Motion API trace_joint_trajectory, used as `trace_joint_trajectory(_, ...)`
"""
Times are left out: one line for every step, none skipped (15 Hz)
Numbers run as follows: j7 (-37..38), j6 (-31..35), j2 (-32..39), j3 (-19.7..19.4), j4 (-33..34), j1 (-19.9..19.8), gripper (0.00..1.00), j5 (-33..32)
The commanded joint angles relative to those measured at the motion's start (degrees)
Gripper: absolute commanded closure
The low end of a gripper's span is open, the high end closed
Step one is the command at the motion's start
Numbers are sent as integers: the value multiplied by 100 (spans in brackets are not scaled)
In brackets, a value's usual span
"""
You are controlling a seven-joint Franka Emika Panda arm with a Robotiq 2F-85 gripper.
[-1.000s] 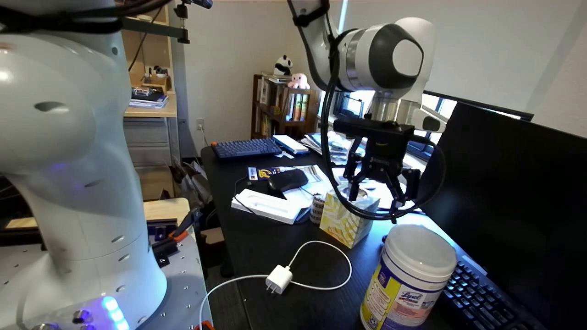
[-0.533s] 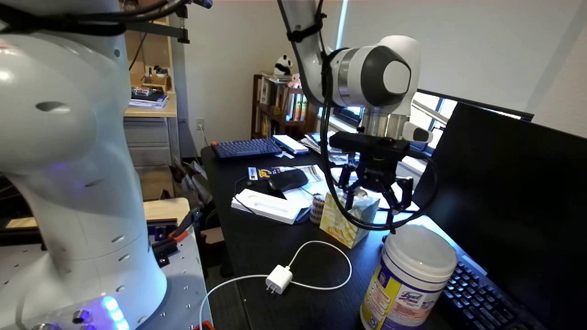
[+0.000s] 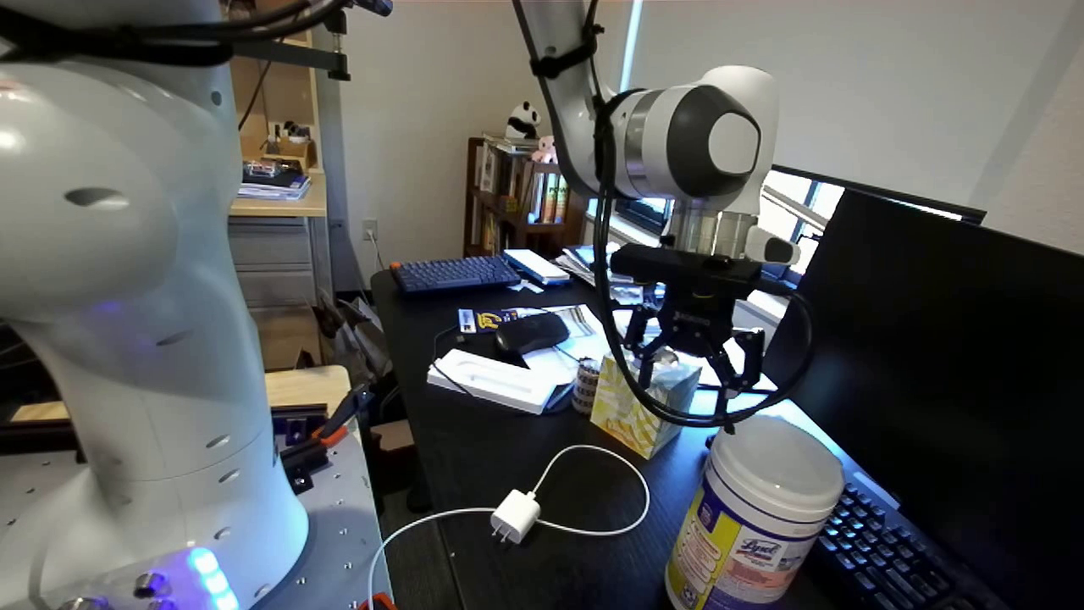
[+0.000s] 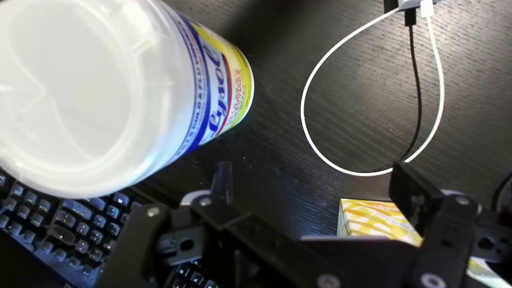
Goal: Push the Lysol container to the right side of the desk
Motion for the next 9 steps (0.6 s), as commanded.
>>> trace_joint_trajectory(-6,-16,-3,16,8,-13,0,7)
trace_joint_trajectory(559,-39,-8,23,47,34,0,-82)
trace_joint_trajectory(1039,147,-5,48,7,71,0,38)
trace_joint_trajectory(1201,98,2,91,8,95,0,311)
trace_joint_trajectory(1558,72,-51,115,-63,129,0,356)
trace_joint_trajectory(1905,-15,-104,157,-143,185,0,438)
trace_joint_trajectory(2258,26,-140,201,-253,240,0,531)
trace_joint_trajectory(2590,34,-156,228,-336,289,0,620)
trace_joint_trajectory(2865,51,-193,255,-467,328,0,757)
